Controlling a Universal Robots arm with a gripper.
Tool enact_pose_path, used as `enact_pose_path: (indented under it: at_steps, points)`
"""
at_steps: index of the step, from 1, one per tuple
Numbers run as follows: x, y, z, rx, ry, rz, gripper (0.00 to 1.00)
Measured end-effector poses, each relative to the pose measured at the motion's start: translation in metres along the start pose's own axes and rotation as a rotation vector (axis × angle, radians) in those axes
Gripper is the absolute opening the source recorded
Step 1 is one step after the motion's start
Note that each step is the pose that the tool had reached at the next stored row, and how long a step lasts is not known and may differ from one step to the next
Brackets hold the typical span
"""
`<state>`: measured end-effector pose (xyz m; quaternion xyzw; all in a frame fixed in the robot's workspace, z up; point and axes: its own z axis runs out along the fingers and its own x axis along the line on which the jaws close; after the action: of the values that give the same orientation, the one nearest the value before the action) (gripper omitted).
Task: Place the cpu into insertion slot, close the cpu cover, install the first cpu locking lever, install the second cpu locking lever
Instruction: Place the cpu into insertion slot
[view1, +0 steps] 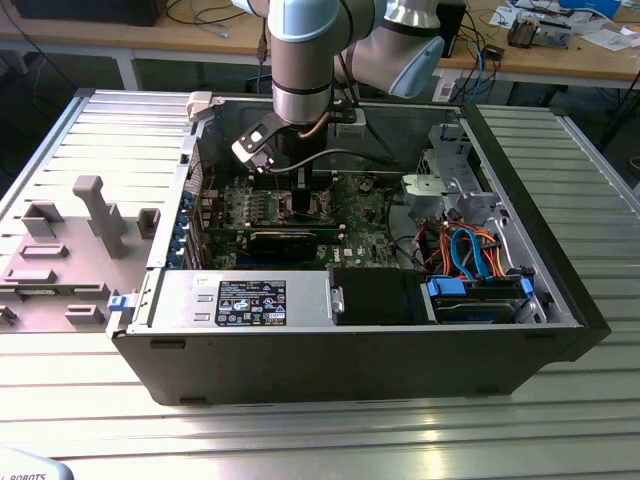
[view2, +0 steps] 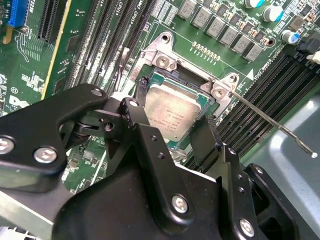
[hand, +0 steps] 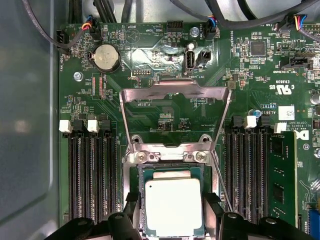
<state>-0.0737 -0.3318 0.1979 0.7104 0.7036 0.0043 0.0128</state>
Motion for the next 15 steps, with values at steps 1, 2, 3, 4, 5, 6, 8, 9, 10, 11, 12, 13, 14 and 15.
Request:
enact_pose_path:
  at_steps: [1, 2, 3, 4, 5, 6, 8, 9, 10, 11, 12, 13, 14, 15]
  points:
    - [0.0000, 0.0000, 0.0000, 0.0000, -0.0001, 0.002, 0.62]
    - [0.0000, 0.0000, 0.0000, 0.0002, -0.0002, 0.010, 0.62]
    - [0.0002, 0.0001, 0.0000, 0.0002, -0.0003, 0.018, 0.62]
    - [0.0004, 0.0002, 0.0000, 0.0002, -0.0004, 0.022, 0.62]
    - [0.0005, 0.0012, 0.0001, 0.0002, -0.0005, 0.023, 0.62]
    - [0.0005, 0.0034, 0.0001, 0.0008, -0.0005, 0.023, 0.62]
    - [0.0004, 0.0054, 0.0001, 0.0015, -0.0006, 0.023, 0.62]
    - [0.0004, 0.0053, 0.0001, 0.0015, -0.0006, 0.025, 0.62]
    - [0.0004, 0.0050, 0.0002, 0.0014, -0.0006, 0.028, 0.62]
    - [0.0005, 0.0038, 0.0002, 0.0014, -0.0004, 0.031, 0.62]
    - [0.0004, 0.0017, 0.0001, 0.0016, -0.0004, 0.033, 0.62]
    - [0.0004, 0.0003, 0.0001, 0.0016, -0.0002, 0.035, 0.62]
    - [0.0004, -0.0002, 0.0001, 0.0016, -0.0001, 0.036, 0.62]
    - [0.0004, -0.0002, 0.0001, 0.0016, -0.0001, 0.037, 0.62]
